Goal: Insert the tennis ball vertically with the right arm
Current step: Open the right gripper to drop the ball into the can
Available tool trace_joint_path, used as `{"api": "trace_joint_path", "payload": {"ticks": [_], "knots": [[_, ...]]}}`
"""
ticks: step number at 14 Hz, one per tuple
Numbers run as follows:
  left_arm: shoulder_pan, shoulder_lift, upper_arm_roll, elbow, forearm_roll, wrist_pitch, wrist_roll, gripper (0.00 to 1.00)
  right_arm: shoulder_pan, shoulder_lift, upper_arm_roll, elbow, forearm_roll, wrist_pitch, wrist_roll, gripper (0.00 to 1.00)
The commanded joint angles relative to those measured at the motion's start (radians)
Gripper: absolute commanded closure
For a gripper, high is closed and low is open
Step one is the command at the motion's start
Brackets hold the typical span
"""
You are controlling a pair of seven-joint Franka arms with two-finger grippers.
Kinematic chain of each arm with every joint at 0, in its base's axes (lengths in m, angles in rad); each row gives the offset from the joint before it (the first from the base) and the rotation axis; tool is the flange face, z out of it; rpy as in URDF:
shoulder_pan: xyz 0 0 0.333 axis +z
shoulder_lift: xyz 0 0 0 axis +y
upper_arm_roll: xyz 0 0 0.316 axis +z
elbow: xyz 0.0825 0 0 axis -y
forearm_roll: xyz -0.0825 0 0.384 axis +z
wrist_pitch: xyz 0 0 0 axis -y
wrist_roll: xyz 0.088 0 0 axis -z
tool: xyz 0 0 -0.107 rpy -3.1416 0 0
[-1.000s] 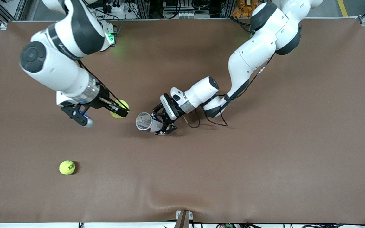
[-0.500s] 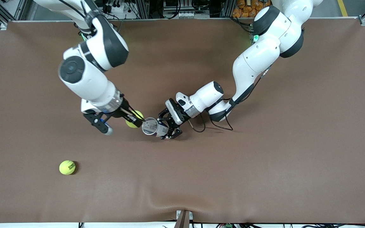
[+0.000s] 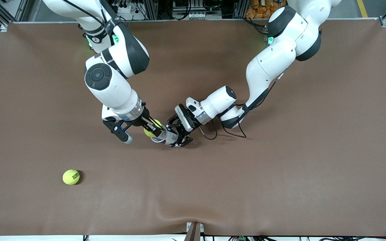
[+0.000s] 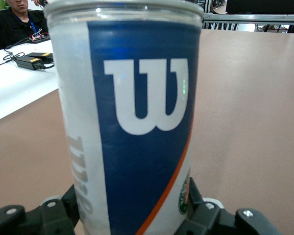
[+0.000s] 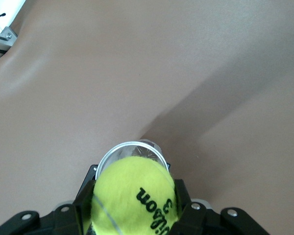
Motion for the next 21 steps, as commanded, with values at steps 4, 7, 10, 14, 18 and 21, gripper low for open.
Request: {"api": "trace_joint_path", "payload": {"ticks": [4, 7, 10, 14, 18, 21], "knots": [[0.005, 0.007, -0.007, 0.007, 0.022, 0.014, -0.006, 0.18, 0.028, 0.037, -0.012, 0.029, -0.028, 0.030, 0.089, 0.21], [0.005, 0.007, -0.007, 0.008, 0.022, 0.014, -0.006, 0.18, 0.040, 0.043, -0.012, 0.029, -0.029, 0.030, 0.110, 0.00], [0.005, 0.005, -0.008, 0.010, 0.022, 0.014, -0.006, 0.18, 0.036, 0.041, -0.014, 0.029, -0.029, 0.028, 0.106, 0.00], [0.007, 0.005, -0.008, 0.010, 0.022, 0.014, -0.006, 0.18, 0.022, 0.038, -0.017, 0.049, -0.028, 0.023, 0.100, 0.00], [0.007, 0.004, -0.010, 0.010, 0.022, 0.014, -0.006, 0.18, -0.005, 0.034, -0.022, 0.048, -0.060, 0.016, 0.048, 0.00], [0.007, 0.002, -0.011, 0.011, 0.022, 0.014, -0.006, 0.18, -0.067, 0.018, -0.023, 0.048, -0.106, -0.049, -0.139, 0.00]]}}
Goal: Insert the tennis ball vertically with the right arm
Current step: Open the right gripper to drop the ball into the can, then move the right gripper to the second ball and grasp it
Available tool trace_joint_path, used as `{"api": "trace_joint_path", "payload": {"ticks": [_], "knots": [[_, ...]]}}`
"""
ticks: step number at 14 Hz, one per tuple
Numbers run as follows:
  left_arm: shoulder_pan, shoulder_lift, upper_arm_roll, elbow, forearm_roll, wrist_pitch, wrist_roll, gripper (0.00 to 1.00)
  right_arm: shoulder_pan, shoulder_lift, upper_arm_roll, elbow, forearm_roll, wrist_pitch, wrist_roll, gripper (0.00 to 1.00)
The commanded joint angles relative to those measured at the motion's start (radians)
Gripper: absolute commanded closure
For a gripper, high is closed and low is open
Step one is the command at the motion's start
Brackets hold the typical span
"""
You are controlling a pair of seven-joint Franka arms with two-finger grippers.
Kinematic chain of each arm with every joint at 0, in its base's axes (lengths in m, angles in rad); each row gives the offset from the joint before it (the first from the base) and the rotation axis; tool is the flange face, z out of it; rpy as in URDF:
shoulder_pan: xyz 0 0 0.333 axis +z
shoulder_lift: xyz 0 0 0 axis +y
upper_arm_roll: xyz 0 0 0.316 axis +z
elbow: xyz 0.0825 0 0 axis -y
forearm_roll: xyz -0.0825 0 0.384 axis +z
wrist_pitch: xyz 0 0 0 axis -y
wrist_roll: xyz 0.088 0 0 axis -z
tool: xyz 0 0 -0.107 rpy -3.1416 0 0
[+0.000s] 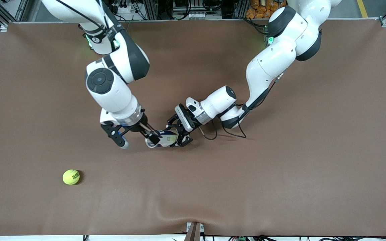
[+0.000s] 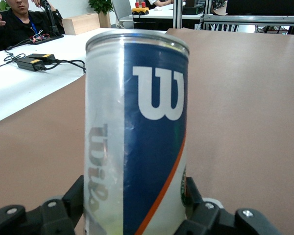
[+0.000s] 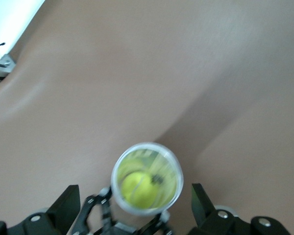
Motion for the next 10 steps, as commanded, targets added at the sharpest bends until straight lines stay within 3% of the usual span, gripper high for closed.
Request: {"api": "trace_joint_path", "payload": {"ticks": [1, 5, 10], "knots": [[0.005, 0.002, -0.010, 0.010, 0.020, 0.011, -0.006, 0.18, -0.088, -0.010, 0.011, 0.011, -0.043, -0.043, -0.186, 0.00], [0.005, 0.002, -0.023, 0.012, 0.020, 0.013, -0.006, 0.18, -0.246, 0.009, 0.011, 0.005, -0.044, -0.067, -0.535, 0.00], [-0.004, 0.002, -0.043, 0.017, 0.014, 0.013, -0.007, 0.18, -0.412, 0.159, 0.012, 0.025, -0.095, -0.005, -0.873, 0.00]]}}
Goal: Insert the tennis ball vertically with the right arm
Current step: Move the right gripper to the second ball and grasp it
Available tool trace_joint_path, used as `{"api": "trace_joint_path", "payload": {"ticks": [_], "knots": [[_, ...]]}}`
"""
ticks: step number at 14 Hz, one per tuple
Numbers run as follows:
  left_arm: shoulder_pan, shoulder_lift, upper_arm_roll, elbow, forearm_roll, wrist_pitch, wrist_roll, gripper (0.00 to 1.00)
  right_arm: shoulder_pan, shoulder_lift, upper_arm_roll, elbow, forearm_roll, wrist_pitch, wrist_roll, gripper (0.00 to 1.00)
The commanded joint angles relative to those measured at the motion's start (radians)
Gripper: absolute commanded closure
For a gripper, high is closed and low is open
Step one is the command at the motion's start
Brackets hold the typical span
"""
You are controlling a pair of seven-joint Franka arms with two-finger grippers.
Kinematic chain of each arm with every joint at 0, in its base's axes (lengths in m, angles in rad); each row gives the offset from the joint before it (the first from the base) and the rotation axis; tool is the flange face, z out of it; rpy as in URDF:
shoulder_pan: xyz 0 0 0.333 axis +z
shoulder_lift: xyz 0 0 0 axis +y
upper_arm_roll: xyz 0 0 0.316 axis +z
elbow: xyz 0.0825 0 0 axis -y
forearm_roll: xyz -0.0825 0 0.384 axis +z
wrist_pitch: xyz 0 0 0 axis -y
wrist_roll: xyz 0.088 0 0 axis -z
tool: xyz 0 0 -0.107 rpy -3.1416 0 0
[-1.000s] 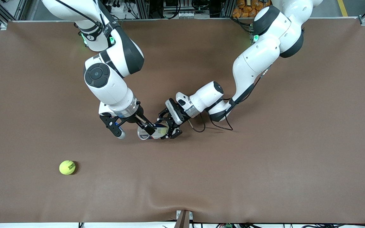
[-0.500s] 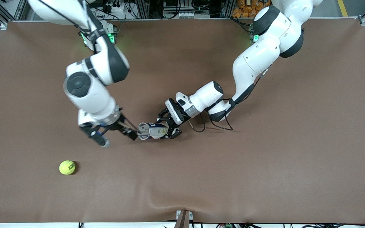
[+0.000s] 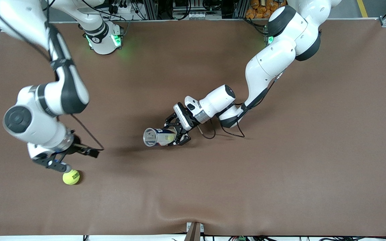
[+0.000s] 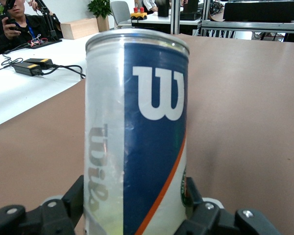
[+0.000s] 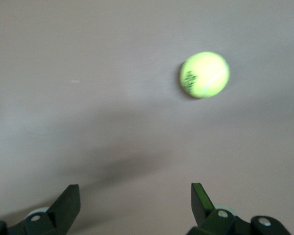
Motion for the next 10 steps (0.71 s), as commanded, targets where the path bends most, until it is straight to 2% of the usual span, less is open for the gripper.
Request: {"api": "trace_joint_path", "payload": {"ticks": [1, 3, 6, 10], "knots": [[-0.005, 0.002, -0.019, 0.011, 0.014, 0.011, -0.009, 0.18, -0.059, 0.095, 0.023, 0.033, -0.034, 0.078, -0.166, 0.00], [-0.005, 0.002, -0.019, 0.011, 0.014, 0.012, -0.009, 0.18, -0.086, 0.152, 0.023, 0.045, -0.032, 0.138, -0.308, 0.00], [-0.005, 0.000, -0.021, 0.011, 0.012, 0.012, -0.009, 0.18, -0.122, 0.229, 0.023, 0.065, -0.034, 0.219, -0.420, 0.00], [-0.005, -0.001, -0.021, 0.011, 0.014, 0.011, -0.012, 0.18, -0.156, 0.289, 0.023, 0.147, -0.032, 0.230, -0.658, 0.00]]}}
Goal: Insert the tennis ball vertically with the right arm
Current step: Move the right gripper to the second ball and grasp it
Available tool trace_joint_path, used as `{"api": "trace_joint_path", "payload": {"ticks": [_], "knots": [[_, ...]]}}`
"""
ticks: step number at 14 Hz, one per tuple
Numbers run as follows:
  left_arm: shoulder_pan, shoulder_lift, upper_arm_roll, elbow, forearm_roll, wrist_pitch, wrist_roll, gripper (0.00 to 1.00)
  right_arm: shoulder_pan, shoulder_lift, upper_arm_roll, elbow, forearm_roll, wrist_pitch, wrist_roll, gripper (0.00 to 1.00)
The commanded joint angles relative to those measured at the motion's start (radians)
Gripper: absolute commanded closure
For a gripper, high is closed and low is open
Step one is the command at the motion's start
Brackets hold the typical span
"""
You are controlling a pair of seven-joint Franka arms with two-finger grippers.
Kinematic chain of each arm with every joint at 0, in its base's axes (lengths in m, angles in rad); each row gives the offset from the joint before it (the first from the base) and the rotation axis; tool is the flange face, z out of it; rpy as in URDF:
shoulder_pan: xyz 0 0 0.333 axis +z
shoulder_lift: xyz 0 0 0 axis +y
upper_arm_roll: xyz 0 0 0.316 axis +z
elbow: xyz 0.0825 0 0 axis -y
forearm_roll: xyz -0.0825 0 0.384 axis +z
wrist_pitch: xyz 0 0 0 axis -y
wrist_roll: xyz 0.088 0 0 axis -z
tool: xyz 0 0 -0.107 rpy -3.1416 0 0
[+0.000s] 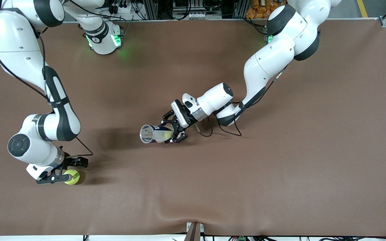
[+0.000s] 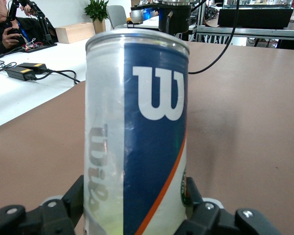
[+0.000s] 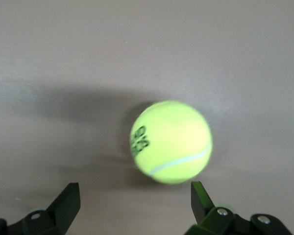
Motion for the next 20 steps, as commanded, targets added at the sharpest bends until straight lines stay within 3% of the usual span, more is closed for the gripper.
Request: {"api": "trace_joint_path", "payload": {"ticks": [1, 16, 17, 20], "knots": [[0.001, -0.001, -0.006, 0.009, 0.014, 0.012, -0.012, 0.18, -0.033, 0.046, 0.022, 0.090, -0.023, -0.010, -0.121, 0.00], [0.004, -0.001, -0.012, 0.015, 0.012, 0.012, -0.014, 0.18, -0.042, 0.118, 0.023, 0.098, -0.020, 0.142, -0.191, 0.00], [0.004, -0.001, -0.012, 0.015, 0.012, 0.012, -0.014, 0.18, -0.044, 0.118, 0.023, 0.098, -0.020, 0.149, -0.190, 0.08], [0.007, -0.001, -0.012, 0.013, 0.012, 0.012, -0.014, 0.18, -0.045, 0.119, 0.025, 0.099, -0.014, 0.154, -0.176, 0.68]]}}
